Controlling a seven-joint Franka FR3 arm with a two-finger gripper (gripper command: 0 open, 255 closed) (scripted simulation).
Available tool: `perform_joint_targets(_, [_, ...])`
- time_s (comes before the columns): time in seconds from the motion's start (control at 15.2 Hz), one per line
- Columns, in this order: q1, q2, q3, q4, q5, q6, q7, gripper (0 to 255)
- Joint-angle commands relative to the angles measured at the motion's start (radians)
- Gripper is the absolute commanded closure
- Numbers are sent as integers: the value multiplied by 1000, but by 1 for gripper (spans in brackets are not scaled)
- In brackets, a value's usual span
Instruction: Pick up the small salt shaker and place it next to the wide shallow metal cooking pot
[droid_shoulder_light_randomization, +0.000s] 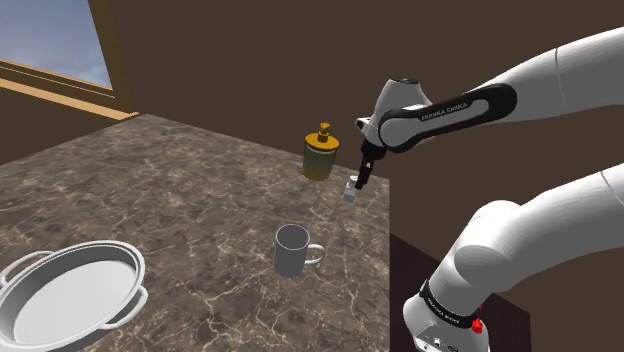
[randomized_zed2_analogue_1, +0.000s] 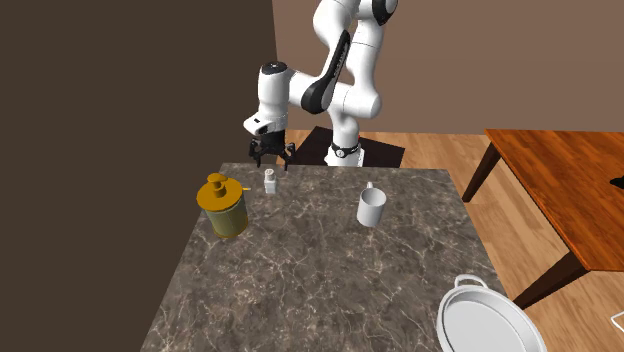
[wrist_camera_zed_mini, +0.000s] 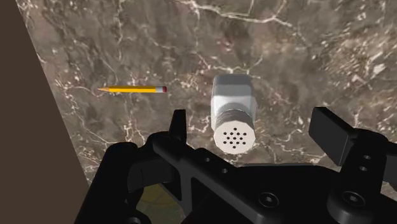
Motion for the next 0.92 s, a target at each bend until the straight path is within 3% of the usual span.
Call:
perform_joint_targets(0.0, [-2, 32, -11, -10, -5, 47, -9, 0])
perform_joint_targets(0.33, [2, 111, -26, -33, -8, 150, -11, 0])
perform_joint_targets(0.86, [2, 111, -26, -33, -8, 150, -11, 0])
